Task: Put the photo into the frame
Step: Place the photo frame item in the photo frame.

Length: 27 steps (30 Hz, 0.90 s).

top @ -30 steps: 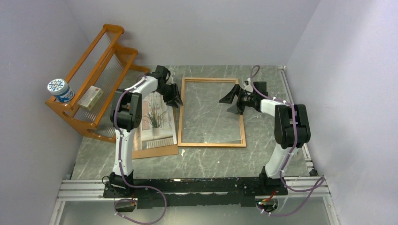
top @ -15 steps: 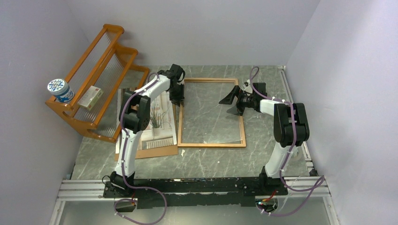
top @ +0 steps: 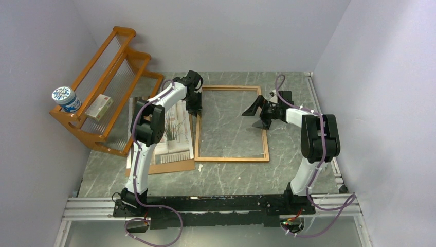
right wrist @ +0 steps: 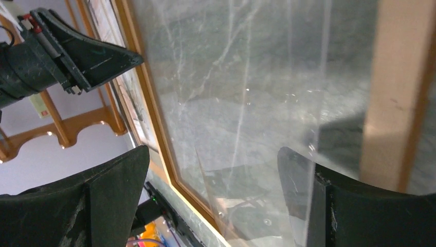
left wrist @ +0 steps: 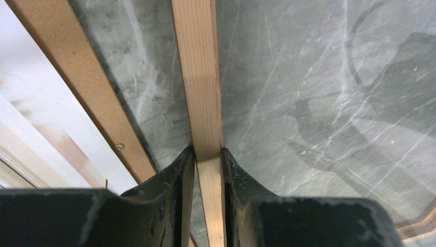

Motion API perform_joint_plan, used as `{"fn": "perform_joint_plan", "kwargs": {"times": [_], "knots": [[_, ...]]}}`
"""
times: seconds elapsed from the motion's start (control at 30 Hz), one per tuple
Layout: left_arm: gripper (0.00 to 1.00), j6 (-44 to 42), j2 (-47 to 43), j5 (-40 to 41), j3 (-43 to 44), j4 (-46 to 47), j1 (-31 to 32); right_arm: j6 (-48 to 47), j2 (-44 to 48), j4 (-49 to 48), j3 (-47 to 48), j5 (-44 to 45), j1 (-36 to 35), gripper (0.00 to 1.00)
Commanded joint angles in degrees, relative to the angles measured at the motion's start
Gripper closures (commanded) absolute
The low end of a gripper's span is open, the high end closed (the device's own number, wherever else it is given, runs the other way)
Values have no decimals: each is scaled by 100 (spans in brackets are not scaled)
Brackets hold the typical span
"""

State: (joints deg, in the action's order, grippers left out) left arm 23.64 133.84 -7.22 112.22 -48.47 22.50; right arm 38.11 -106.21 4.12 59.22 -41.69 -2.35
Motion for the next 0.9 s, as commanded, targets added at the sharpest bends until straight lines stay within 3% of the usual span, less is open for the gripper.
{"fn": "perform_joint_plan", "kwargs": {"times": [0.0, 0.17, 0.33, 0.53, 0.87], "knots": [[79, -167, 336, 427, -56, -330, -35, -149, 621, 455, 144, 731, 300, 1], [78, -184, 320, 285, -69, -282, -33, -375, 1058, 924, 67, 1647, 620, 1], [70, -171, 254, -57, -112, -180, -35, -405, 1300, 1119, -79, 2445, 692, 1], [52, -85, 71, -441, -88, -105, -68, -270, 1246, 1160, -190, 2505, 692, 1], [37, 133, -412, -1014, -166, 85, -349, -457, 1265, 1614, -210, 2573, 595, 7]]}}
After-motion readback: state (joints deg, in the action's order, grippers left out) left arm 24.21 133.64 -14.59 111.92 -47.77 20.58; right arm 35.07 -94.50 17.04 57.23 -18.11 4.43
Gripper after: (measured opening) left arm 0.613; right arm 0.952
